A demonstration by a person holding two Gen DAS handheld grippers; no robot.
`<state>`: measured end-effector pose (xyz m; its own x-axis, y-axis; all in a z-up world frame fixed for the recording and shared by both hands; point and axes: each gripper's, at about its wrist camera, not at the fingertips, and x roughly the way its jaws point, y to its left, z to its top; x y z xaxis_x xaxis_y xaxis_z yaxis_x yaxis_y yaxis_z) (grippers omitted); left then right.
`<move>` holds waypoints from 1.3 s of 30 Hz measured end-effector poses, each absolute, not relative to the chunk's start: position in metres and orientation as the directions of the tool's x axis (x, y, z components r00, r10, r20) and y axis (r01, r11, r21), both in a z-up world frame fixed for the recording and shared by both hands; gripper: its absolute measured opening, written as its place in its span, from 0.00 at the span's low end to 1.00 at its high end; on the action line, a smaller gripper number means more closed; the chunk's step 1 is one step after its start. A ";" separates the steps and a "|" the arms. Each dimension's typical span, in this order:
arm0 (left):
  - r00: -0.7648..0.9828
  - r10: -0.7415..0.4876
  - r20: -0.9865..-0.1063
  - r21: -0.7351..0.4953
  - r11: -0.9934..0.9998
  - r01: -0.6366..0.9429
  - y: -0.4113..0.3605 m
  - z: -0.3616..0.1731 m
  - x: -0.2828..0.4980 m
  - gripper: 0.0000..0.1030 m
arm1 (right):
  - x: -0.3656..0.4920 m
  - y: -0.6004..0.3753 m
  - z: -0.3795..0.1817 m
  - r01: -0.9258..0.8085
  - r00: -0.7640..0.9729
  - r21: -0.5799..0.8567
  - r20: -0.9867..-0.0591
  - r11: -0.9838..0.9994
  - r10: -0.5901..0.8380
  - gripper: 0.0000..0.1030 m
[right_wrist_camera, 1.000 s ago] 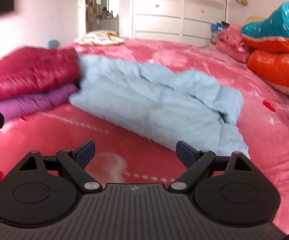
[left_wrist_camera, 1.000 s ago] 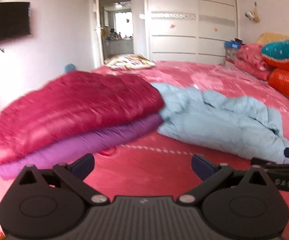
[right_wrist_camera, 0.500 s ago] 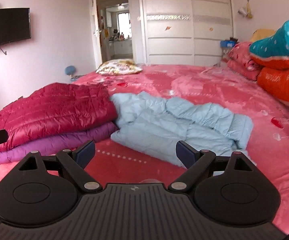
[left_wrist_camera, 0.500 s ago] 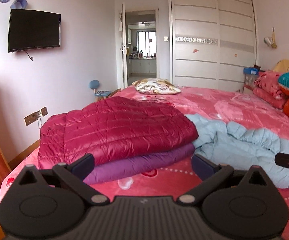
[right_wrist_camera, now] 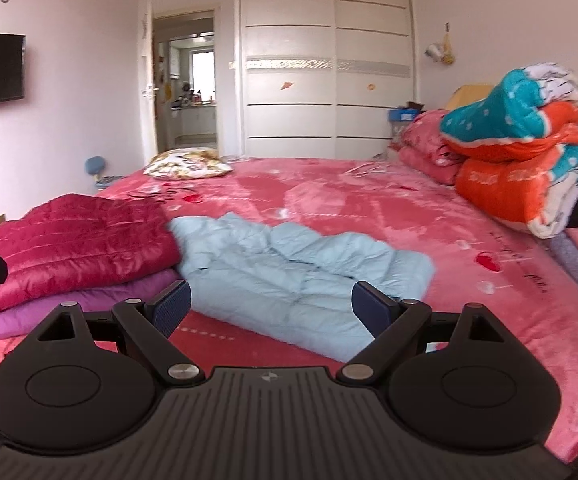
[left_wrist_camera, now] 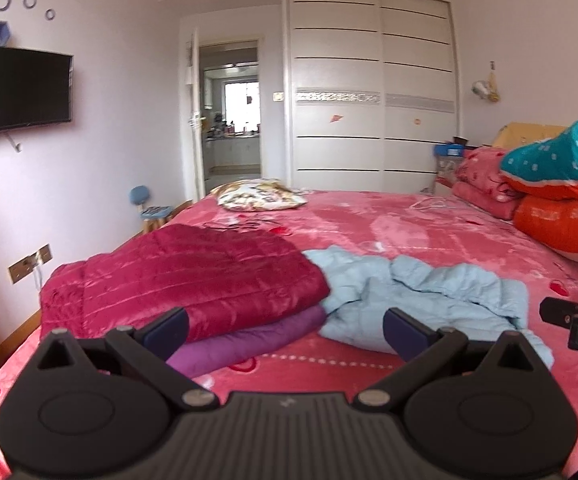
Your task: Fold large clothes
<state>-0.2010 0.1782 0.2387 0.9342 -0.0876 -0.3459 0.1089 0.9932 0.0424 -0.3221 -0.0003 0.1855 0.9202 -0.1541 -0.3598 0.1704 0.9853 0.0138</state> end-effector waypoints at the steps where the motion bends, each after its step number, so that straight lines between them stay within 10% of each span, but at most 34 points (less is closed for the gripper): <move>1: 0.934 -0.097 -0.344 0.044 0.992 0.120 0.175 0.239 -0.202 0.99 | -0.323 -0.001 0.184 0.181 0.920 0.011 -0.356 0.983 -0.165 1.00; 39: 0.898 -0.160 -0.411 0.092 0.972 0.215 0.126 0.212 -0.204 0.99 | -0.324 -0.014 0.158 0.280 0.910 0.016 -0.323 0.960 -0.260 1.00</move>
